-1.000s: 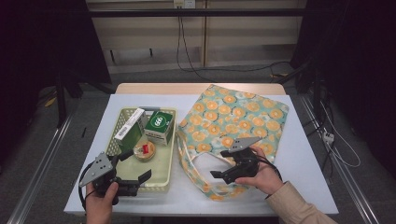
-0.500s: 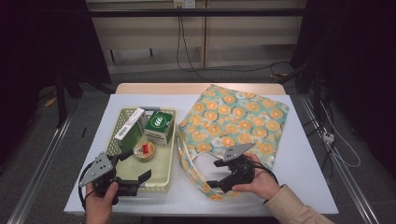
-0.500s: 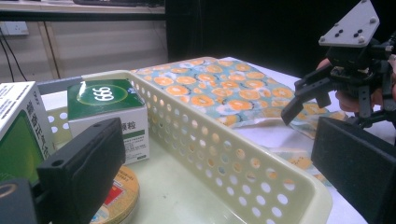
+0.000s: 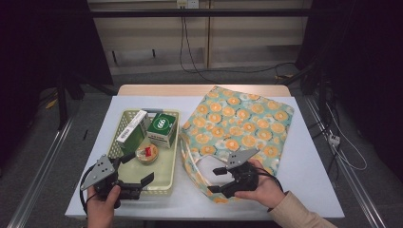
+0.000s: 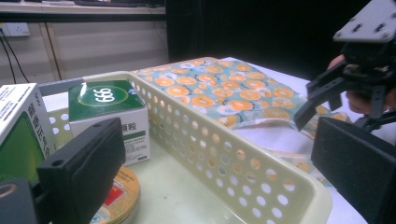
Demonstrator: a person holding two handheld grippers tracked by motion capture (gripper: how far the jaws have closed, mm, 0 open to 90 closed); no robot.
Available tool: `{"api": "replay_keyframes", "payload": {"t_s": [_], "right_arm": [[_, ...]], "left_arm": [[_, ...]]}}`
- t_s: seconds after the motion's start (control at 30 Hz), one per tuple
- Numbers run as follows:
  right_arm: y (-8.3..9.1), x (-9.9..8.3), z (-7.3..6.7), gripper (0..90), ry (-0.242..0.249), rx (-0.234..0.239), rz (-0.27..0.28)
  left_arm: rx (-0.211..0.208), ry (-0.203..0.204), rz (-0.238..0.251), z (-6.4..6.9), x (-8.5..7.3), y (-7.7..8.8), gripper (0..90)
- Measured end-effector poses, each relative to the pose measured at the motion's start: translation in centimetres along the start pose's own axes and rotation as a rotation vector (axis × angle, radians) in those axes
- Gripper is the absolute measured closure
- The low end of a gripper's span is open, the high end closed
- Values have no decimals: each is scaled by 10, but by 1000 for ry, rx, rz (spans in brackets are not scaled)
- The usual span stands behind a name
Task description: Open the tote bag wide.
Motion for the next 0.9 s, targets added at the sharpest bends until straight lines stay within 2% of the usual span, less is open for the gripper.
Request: {"api": "replay_keyframes", "payload": {"t_s": [0.1,0.17,0.2,0.27,0.3,0.4,0.47,0.5,0.77,0.9], "right_arm": [[-4,2,-13,366,42,12,-24],[-13,-1,-19,374,68,33,-68],[-16,-3,-19,393,75,28,-88],[-21,-7,-15,471,86,3,-125],[-21,-8,-13,541,85,-1,-127],[-11,-7,-3,760,44,-8,-69],[-4,-6,3,839,23,-20,-50],[0,-6,6,867,9,-2,-45],[20,-5,32,900,-58,-26,20],[33,-1,47,900,-96,-49,75]], "left_arm": [[-1,-6,0,0,0,0,28],[-1,-5,4,0,1,1,28],[-2,1,5,1,1,1,28],[-1,-5,4,0,1,1,28],[-2,-5,3,0,0,0,28],[-4,-6,0,0,0,0,28],[-3,-2,-3,0,0,-1,28],[-4,0,-3,0,0,-1,28],[-5,0,-2,1,0,-1,28],[3,1,1,0,-1,0,28]]}}
Point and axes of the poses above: each handheld gripper's, and its own axes: y roughly backward along the jaws, x roughly out of its top, z roughly to its right, the point moved 3 cm from there along -y, roughly forward along the jaws, and after that the axes turned 15 degrees about -z, right-handed, at the moved point
